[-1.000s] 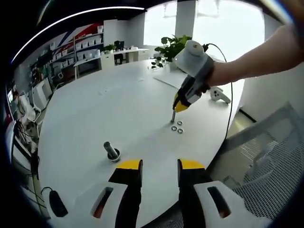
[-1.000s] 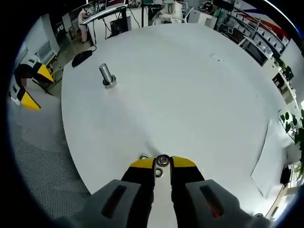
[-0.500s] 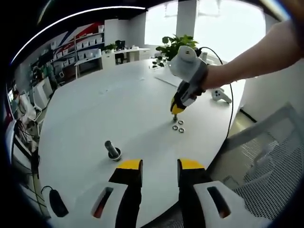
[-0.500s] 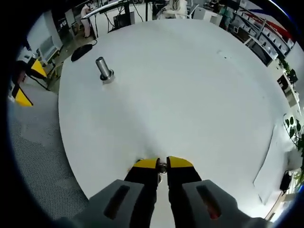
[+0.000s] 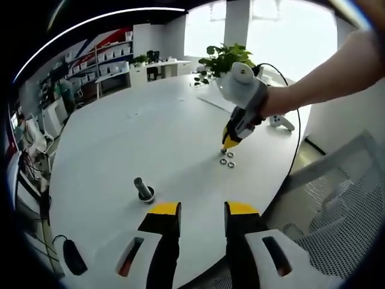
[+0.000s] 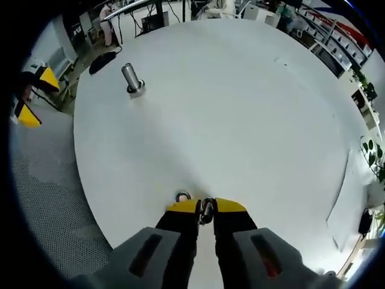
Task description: Place the washer onto the threaded stud by aligning its center hole with the stud, sliding it down to the base, and recovering from edge contact or off-axis alignment until the washer reaches the visible bottom stop.
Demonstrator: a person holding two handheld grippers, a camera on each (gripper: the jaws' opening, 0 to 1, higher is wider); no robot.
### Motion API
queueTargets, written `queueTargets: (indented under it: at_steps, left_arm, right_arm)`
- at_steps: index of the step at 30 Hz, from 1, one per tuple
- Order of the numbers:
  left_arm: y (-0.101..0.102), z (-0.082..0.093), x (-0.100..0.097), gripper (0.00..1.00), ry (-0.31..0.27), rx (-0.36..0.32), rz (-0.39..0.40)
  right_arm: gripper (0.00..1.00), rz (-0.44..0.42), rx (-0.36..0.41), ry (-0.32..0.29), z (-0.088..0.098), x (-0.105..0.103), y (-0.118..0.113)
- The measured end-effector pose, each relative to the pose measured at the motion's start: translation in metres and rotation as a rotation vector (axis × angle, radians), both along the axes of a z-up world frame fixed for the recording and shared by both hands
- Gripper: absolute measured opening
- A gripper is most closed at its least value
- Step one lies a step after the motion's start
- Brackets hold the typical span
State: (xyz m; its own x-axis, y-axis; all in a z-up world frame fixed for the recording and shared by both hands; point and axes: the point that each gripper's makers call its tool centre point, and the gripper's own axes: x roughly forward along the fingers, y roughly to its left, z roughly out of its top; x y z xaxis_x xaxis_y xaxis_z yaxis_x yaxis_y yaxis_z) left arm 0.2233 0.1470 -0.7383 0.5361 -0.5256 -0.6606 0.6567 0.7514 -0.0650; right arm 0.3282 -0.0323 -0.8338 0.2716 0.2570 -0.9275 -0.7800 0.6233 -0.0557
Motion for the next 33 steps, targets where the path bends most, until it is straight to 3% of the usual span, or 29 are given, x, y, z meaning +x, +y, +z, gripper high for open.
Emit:
queueTargets:
  at_steps: [3, 9, 20, 27, 33]
  left_arm:
    - [0.000, -0.001, -0.001, 0.27, 0.000, 0.005, -0.004]
    - [-0.001, 0.000, -0.001, 0.27, -0.002, 0.006, -0.008]
    - [0.000, 0.000, 0.000, 0.27, -0.005, 0.009, -0.002]
    - [0.003, -0.004, 0.000, 0.26, 0.008, 0.012, 0.007]
    - [0.006, -0.001, 0.003, 0.27, 0.001, 0.006, 0.021]
  right_arm:
    - [0.17, -0.015, 0.017, -0.034, 0.010, 0.002, -0.005]
    - [0.17, -0.036, 0.044, -0.039, 0.018, -0.002, -0.009]
    - [0.18, -0.051, 0.016, 0.008, 0.000, -0.017, -0.015]
    - [0.22, -0.104, 0.022, 0.054, -0.015, -0.023, -0.020]
    - [0.24, -0.107, 0.011, 0.067, -0.017, -0.025, -0.019]
